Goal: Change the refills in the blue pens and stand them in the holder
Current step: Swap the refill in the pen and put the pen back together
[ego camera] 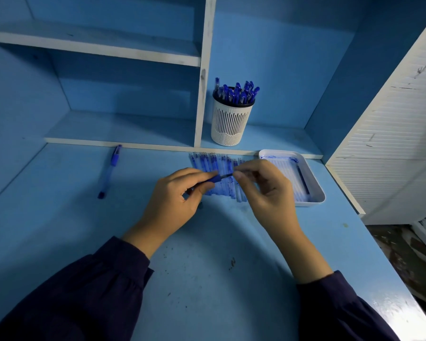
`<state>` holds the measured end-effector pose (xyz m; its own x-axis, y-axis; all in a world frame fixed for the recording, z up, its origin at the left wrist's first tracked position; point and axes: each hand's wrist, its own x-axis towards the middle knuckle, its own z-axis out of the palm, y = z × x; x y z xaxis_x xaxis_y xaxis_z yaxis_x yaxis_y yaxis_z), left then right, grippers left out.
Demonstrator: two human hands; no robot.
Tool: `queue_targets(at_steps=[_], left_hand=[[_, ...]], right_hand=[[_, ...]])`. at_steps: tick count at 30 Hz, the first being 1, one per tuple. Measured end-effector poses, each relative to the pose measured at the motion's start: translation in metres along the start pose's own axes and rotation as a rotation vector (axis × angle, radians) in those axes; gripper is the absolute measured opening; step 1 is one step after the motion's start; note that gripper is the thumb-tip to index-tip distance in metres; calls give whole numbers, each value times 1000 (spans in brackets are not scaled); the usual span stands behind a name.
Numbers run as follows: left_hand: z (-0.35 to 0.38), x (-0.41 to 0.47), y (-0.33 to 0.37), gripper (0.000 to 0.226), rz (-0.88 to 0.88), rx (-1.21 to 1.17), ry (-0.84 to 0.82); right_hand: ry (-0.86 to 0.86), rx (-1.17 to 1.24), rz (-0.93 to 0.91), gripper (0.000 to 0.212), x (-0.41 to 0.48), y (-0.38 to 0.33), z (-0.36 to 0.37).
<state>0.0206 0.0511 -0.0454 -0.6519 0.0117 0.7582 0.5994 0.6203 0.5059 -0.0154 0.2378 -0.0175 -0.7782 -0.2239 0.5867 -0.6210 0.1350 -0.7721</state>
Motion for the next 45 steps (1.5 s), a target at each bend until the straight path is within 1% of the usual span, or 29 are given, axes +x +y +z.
queue_targets(at_steps=[3,7,9,13,15,17,20,25,26,28,29,31,33,34,39,45], left_hand=[[-5,-2,1,21,7,2,-10],[-10,-4,0,22,7,-1,-44],[-11,-5,-1,21,-1,-7,-50],[-18,-6,-3,23,-24,11,-32],[-22,-7,-5,23,-37,17,-24],[-25,-7,-7,22,-43,26,-16],[-29,-7,-9,21,-40,29,-5],[-34,-8,-14,21,-72,37,20],[-34,-8,-14,21,-79,35,23],[-34,-8,-15,21,-86,36,26],[-34,-9,-14,20,-87,38,23],[-33,-9,-15,20,-94,38,13],[-32,-10,-16,20,-102,34,3],[-31,-10,-16,20,-104,36,-2],[-29,-10,-14,19,-94,48,-24],[-26,-11,-11,19,-92,34,-47]], right_hand=[[-87,-42,-35,15,-1,1,2],[-137,-104,-89,16,-3,2,6],[-145,-41,-17,18,-6,1,8],[-156,134,228,23,-5,-2,9],[-178,139,316,21,-4,-1,9],[-248,84,363,20,-6,2,11],[-372,-106,303,19,-10,5,19],[-484,-337,-6,16,-13,10,34],[-483,-347,-20,15,-13,11,35],[-429,-311,62,13,-10,10,35],[-374,-242,137,13,-8,8,34],[-228,-25,250,14,-3,3,30],[-98,145,279,13,2,-1,25],[-63,191,279,12,3,-3,23],[-69,249,253,17,1,-5,24],[-156,105,168,14,-3,-2,27]])
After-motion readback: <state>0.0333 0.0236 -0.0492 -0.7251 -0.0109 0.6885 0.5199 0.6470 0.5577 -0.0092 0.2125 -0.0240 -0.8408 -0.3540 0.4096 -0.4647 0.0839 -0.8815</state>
